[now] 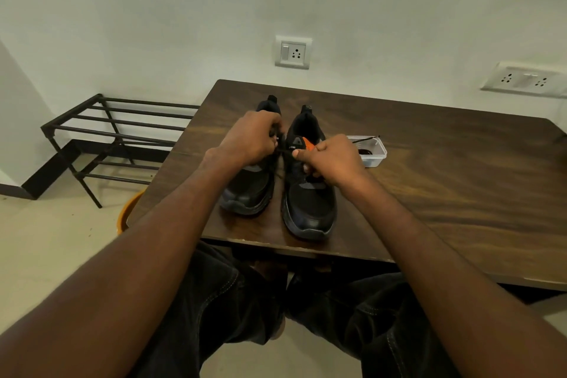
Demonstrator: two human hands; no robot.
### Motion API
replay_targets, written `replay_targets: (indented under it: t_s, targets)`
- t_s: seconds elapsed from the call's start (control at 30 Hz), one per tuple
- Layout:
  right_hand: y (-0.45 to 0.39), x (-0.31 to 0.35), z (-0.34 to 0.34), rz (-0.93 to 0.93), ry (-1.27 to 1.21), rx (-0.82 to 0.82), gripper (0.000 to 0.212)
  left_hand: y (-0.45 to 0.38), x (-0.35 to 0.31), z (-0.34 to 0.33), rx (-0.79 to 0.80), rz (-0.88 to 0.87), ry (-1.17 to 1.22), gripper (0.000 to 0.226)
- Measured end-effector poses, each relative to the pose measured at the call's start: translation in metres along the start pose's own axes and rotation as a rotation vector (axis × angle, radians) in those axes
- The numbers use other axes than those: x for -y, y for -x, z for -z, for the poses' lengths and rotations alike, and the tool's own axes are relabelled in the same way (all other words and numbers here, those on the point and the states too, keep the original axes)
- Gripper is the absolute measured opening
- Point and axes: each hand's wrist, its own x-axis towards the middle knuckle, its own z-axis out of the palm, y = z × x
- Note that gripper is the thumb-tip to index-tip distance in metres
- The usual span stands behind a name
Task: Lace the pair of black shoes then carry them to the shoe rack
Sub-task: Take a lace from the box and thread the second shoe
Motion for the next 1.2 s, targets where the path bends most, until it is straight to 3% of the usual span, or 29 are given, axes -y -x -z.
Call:
replay_targets:
  t_s: [0.1,0.17,0.27,0.33,0.4,0.47,0.57,0.67,0.77,0.83,0.9,1.03,1.1,1.2]
  targets:
    - [0.008,0.005,0.014,-0.170,-0.503,0.172,0.017,0.003,-0.001,0.005,-0.026,0.030,-0.038,0.028]
    - [0.009,0.006,0.031,-0.258,-0.777,0.239,0.014,0.005,-0.005,0.010,-0.010,0.061,-0.105,0.030]
    - [0.003,0.004,0.060,-0.215,-1.078,0.055,0.017,0.007,-0.009,0.016,0.015,0.105,-0.189,0.033]
    - [0.001,0.000,0.073,-0.073,-0.947,-0.128,0.009,0.007,-0.013,0.017,-0.035,0.053,-0.082,0.024]
    - [0.002,-0.002,0.080,0.076,-0.682,-0.169,0.003,0.007,-0.022,0.016,-0.110,-0.036,0.243,0.015]
    - [0.006,-0.001,0.080,0.208,-0.543,-0.056,0.012,0.009,-0.040,0.015,-0.089,-0.091,0.545,0.022]
    - [0.012,0.003,0.079,0.300,-0.510,0.079,0.020,0.015,-0.068,0.014,0.098,-0.149,0.764,0.030]
    - [0.007,-0.001,0.083,0.250,-0.593,-0.007,0.016,0.016,-0.068,0.009,0.174,-0.167,0.679,0.020]
    - [0.000,-0.012,0.098,0.206,-0.923,-0.099,0.011,0.012,-0.050,0.009,0.162,-0.094,0.295,0.021]
    - [-0.004,-0.020,0.106,0.212,-0.968,-0.101,0.010,0.013,-0.040,0.011,0.193,-0.062,0.066,0.017]
    - [-0.004,-0.025,0.105,0.228,-0.770,-0.065,0.014,0.014,-0.035,0.012,0.193,-0.061,0.094,0.010]
    - [0.004,-0.023,0.088,0.232,-0.462,0.106,0.020,0.014,-0.053,0.010,0.110,-0.133,0.481,0.047]
    - [0.006,-0.020,0.083,0.237,-0.422,0.172,0.022,0.014,-0.062,0.006,0.078,-0.166,0.481,0.054]
    - [0.006,-0.019,0.082,0.228,-0.397,0.189,0.022,0.015,-0.062,0.004,0.117,-0.210,0.419,0.024]
